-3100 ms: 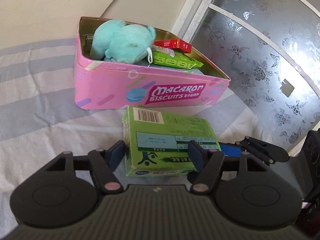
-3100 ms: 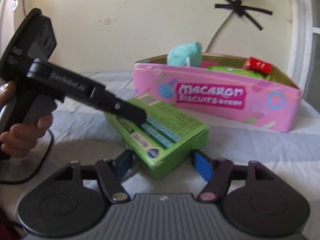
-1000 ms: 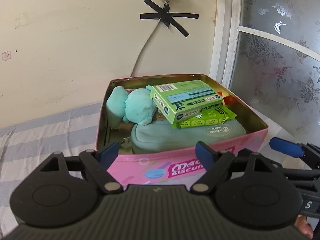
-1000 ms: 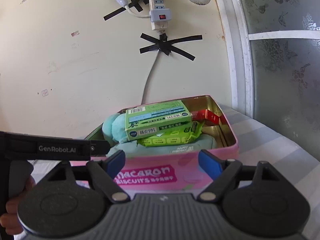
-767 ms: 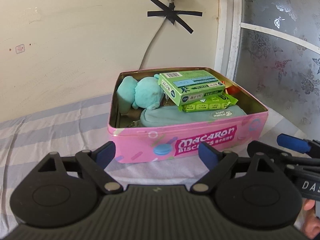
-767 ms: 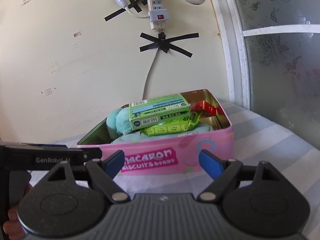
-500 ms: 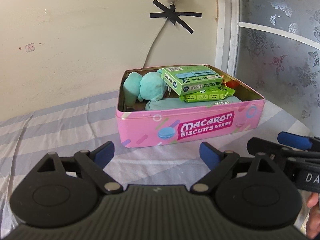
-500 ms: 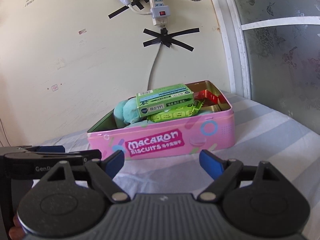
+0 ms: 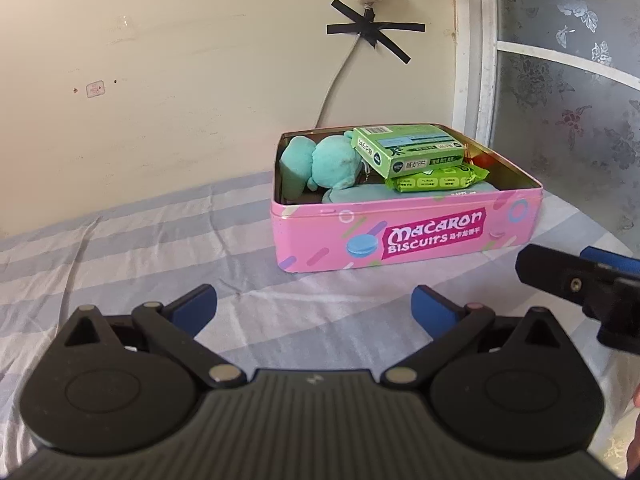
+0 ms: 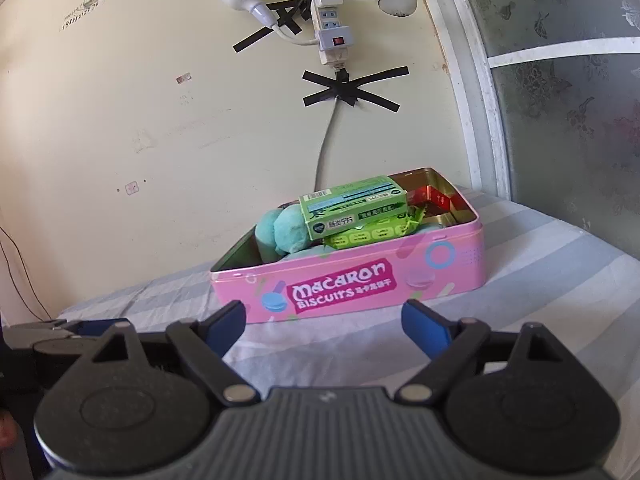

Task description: Organize objects

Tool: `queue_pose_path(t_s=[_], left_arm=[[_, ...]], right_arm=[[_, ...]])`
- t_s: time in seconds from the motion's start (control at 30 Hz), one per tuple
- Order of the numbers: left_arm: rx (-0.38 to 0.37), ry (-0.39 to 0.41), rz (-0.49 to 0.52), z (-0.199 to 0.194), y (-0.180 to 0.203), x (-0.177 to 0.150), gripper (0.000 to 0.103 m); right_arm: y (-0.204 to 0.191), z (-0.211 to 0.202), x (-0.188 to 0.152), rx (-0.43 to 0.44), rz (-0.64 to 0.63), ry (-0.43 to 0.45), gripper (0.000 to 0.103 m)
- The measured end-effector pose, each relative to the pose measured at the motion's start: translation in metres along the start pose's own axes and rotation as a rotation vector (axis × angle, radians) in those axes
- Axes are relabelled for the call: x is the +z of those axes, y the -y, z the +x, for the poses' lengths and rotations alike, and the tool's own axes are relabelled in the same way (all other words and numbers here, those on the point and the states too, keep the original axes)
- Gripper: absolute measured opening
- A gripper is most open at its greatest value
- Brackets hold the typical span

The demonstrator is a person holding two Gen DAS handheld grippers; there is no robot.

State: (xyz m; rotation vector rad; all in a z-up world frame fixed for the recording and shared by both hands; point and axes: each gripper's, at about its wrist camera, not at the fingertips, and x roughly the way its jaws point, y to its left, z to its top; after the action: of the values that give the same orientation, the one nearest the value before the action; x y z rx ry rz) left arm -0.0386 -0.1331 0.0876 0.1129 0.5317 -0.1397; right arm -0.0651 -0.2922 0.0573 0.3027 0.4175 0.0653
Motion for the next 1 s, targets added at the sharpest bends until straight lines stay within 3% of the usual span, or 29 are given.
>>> queue_pose_path(t_s=[0.27, 0.57, 1.0], left_arm=[[0.026, -0.030, -0.021, 0.003, -0.002, -0.003, 0.103], [0.091, -0.069, 0.046, 0.014, 0.006, -0.005, 0.103], [0.084, -0.116, 0.044, 0.023, 0.013, -0.006, 0.103]], right_arm=[[-0.007, -0.004, 0.000, 0.025, 0.019, 0.004, 0.103], [0.002, 0.004, -0.003, 0.010, 0.059, -0.012, 0.103], [0.015, 0.011, -0.007, -0.009, 0.110, -0.022, 0.103]])
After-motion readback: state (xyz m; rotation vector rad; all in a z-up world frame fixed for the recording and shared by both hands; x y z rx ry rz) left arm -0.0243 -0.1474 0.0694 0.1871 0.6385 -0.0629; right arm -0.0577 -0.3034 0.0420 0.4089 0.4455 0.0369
